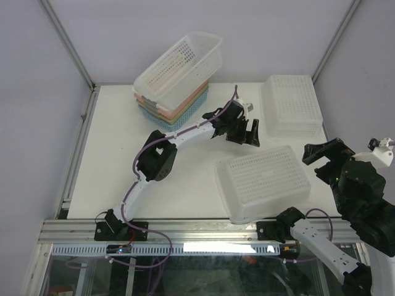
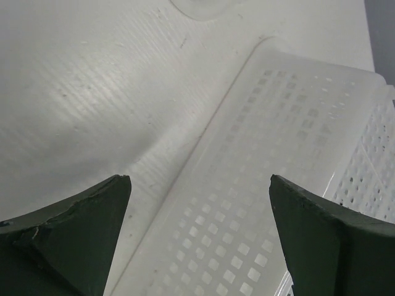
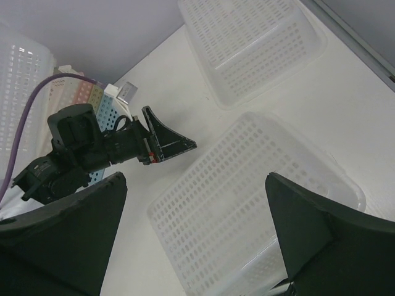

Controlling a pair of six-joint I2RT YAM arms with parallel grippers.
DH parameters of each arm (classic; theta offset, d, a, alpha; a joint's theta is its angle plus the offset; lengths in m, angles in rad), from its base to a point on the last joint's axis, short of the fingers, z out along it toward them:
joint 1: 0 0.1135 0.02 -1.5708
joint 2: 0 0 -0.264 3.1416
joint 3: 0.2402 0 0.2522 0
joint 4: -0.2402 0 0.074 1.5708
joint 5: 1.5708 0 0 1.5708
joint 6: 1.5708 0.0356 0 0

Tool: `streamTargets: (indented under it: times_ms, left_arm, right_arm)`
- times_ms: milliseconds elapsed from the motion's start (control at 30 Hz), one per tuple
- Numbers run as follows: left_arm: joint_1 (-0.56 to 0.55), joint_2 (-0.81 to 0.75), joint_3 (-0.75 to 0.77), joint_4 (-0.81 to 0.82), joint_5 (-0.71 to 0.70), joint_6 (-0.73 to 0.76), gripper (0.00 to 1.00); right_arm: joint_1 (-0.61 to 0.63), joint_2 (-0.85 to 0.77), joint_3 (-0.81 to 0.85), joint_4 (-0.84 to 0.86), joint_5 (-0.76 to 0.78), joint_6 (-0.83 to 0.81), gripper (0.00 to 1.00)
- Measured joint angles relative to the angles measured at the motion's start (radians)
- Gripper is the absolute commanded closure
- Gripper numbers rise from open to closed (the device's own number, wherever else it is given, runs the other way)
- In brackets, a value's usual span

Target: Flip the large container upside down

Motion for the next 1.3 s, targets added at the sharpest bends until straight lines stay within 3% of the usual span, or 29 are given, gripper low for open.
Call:
streamTargets:
  times_ms: [200, 367, 500, 633, 833, 1067, 1300]
  left_arm:
    - [-0.026, -0.121, -0.027, -0.069, -0.204, 0.083, 0.01]
    - [-0.110, -0.427, -0.230, -0.073, -0.402, 0.123, 0.01]
    - [-0.177, -0.716, -0.451, -0.061, -0.513, 0.128, 0.01]
    - [-0.175, -1.001, -0.687, -0.086, -0.669, 0.120, 0.01]
    - [-0.041, -1.234, -0.770, -0.255, -0.848, 0.080, 0.01]
    - [0.119, -1.300, -0.770, -0.369, -0.911, 0.024, 0.01]
    - [0.158, -1.299, -0.770, -0.403, -0.917, 0.011, 0.01]
  right_arm:
    - [0.000, 0.002, -0.044, -0.010, -0.012, 0.001, 0.01]
    - [0.000, 0.019, -0.154, 0.012, -0.090, -0.023, 0.01]
    - [0.000, 0.071, -0.252, 0.087, -0.256, -0.090, 0.01]
    - [0.000, 0.137, -0.323, 0.208, -0.457, -0.154, 0.01]
    - [0.059, 0.294, -0.430, 0.458, -0.735, -0.163, 0.01]
    - [0.438, 0.569, -0.431, 0.587, -0.661, -0.121, 0.01]
    - [0.480, 0.756, -0.403, 0.535, -0.470, -0.084, 0.01]
